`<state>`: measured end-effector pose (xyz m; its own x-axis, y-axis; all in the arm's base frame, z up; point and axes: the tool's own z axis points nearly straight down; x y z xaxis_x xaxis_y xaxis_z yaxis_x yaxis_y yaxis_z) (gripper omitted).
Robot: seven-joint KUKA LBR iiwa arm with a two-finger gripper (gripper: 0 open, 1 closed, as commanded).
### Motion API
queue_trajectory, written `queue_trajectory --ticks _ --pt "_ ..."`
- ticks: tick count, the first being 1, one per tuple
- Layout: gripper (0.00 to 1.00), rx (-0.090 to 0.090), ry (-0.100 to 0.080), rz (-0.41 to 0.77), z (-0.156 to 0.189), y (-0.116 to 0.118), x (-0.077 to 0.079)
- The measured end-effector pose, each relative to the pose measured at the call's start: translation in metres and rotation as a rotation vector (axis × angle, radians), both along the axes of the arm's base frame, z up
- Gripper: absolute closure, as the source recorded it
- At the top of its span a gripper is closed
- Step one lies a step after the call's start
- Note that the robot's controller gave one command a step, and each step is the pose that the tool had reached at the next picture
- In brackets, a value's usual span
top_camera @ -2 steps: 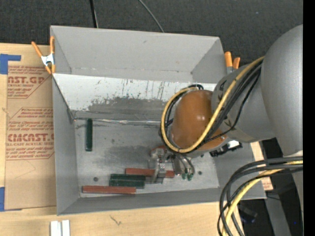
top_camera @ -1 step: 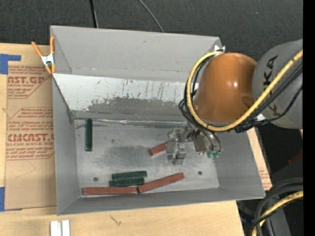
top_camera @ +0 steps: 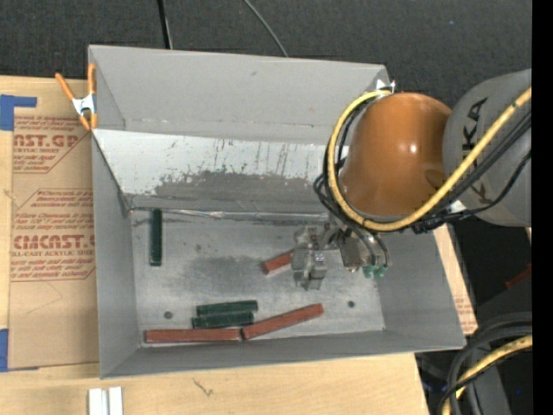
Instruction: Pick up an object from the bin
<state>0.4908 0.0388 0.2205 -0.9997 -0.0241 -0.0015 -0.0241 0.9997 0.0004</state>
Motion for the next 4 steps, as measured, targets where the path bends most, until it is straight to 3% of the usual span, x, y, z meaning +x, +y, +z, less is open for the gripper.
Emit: queue_trajectory --ticks 1,2,3,4 --pt "0.00 0.001 0.004 -0.172 -0.047 0.026 0.014" --pt "0.00 0.001 0.003 -0.172 -0.047 0.026 0.014" --pt "0.00 0.000 -0.002 -0.084 -0.061 0.024 0.024" --pt "1.00 0.000 0.002 -0.213 -0.150 -0.060 0.025"
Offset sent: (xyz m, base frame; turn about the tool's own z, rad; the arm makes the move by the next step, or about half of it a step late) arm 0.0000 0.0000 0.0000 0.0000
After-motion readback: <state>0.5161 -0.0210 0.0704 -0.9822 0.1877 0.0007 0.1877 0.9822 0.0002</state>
